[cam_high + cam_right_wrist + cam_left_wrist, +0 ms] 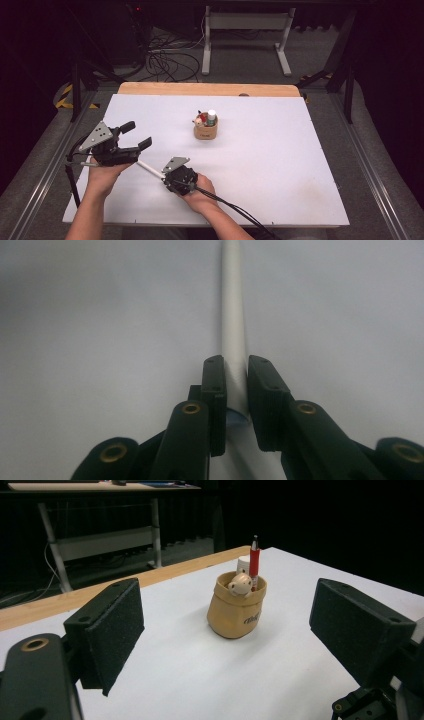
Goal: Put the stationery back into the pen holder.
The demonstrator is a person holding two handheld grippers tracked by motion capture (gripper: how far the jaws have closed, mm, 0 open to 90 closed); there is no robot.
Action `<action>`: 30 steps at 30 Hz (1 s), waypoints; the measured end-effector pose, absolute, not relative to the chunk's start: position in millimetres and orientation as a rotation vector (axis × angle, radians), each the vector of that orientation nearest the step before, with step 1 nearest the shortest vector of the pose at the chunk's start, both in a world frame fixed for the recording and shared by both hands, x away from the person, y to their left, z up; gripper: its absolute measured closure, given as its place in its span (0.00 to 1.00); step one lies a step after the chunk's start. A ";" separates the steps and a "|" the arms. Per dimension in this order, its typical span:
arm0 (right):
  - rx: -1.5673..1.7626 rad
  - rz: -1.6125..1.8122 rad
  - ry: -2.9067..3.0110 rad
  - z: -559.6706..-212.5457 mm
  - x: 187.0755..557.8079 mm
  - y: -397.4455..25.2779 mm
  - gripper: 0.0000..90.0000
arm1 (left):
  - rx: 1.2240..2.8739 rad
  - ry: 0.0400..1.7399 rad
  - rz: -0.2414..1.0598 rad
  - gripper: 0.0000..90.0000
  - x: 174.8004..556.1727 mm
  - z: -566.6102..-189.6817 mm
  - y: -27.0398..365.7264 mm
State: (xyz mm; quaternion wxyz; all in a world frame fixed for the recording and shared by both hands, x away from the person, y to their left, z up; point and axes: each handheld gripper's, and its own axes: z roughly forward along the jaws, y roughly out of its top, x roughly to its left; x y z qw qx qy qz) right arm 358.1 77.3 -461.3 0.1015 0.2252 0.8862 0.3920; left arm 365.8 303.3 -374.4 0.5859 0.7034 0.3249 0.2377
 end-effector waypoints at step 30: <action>0.728 1.439 2.237 -421.4 358.4 31.4 0.88 | 1.658 0.752 0.521 0.17 367.0 -376.8 297.5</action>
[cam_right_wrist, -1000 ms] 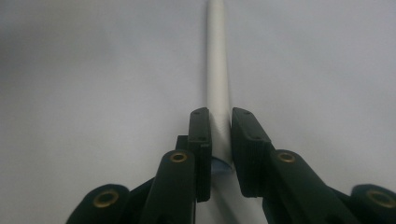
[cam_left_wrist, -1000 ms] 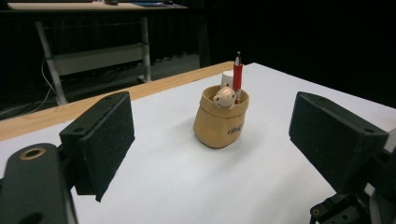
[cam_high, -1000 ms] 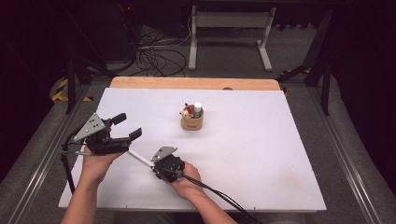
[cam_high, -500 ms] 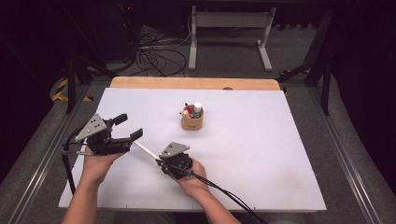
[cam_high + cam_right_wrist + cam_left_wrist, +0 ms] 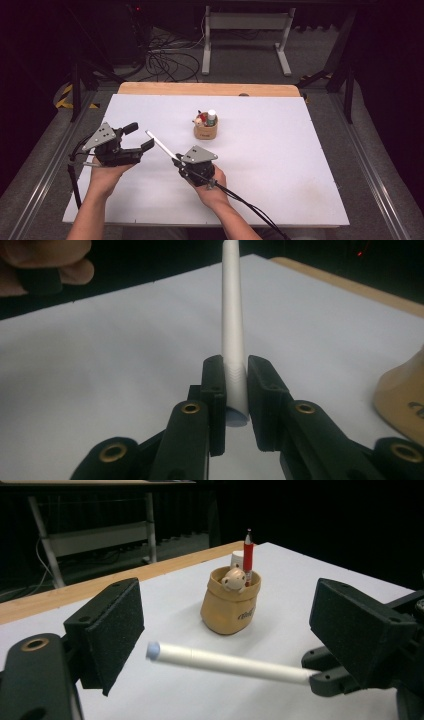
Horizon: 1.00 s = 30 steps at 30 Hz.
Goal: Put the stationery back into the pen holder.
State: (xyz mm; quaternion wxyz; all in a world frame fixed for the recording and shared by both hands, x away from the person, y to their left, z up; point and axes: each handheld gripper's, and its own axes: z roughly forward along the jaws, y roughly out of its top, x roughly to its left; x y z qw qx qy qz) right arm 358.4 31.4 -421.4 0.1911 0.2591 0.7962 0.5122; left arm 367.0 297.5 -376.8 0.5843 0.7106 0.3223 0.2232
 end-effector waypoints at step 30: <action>0.559 1.616 2.086 -410.9 343.7 31.6 0.88 | 1.660 0.706 0.437 0.42 367.2 -381.8 285.8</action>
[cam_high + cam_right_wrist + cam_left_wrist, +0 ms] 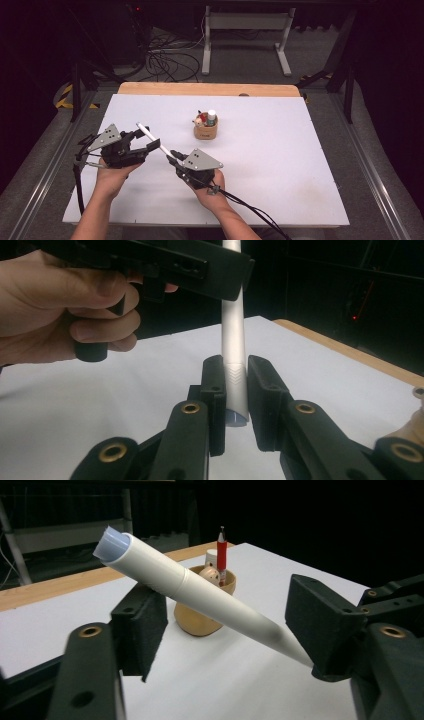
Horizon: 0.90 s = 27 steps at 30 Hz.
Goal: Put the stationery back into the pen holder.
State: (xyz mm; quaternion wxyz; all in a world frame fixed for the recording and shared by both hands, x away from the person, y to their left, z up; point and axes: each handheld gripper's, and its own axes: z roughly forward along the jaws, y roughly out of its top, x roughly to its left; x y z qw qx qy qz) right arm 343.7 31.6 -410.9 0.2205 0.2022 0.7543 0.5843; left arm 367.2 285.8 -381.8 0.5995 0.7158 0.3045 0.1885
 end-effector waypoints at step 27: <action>0.571 1.584 2.131 -420.9 347.0 37.7 0.88 | 1.616 0.588 0.366 0.84 357.6 -375.9 269.9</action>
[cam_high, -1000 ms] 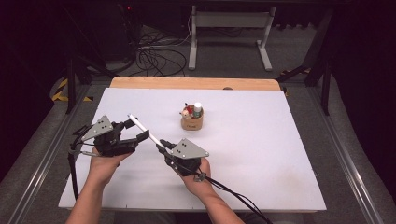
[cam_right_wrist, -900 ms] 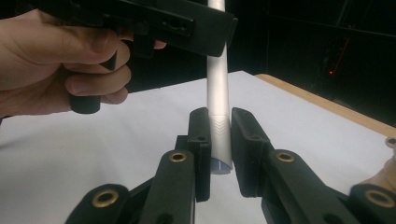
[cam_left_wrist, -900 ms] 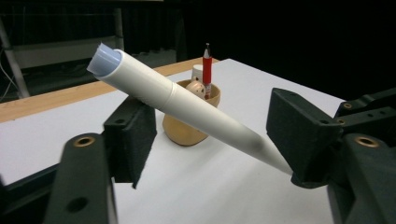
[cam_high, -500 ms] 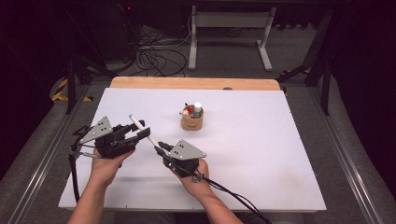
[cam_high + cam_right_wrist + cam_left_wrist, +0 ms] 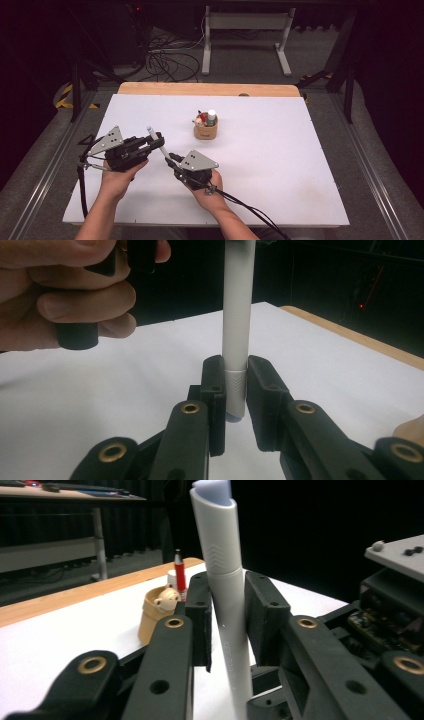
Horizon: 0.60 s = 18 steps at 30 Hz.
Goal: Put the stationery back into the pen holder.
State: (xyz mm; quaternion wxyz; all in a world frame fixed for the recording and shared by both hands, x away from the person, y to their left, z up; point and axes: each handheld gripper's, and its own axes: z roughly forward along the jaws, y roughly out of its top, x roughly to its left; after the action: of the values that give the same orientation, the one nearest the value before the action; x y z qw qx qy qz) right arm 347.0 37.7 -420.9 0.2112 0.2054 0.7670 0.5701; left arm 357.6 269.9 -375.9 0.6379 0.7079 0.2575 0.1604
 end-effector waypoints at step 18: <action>0.566 1.579 2.153 -422.5 349.6 33.7 0.84 | 1.653 0.574 0.390 0.87 358.1 -379.5 258.3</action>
State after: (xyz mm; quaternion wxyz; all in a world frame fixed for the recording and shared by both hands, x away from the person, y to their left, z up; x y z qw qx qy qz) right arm 349.6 33.7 -422.5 0.2047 0.2030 0.7720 0.5665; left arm 358.1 258.3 -379.5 0.6245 0.7201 0.2501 0.1701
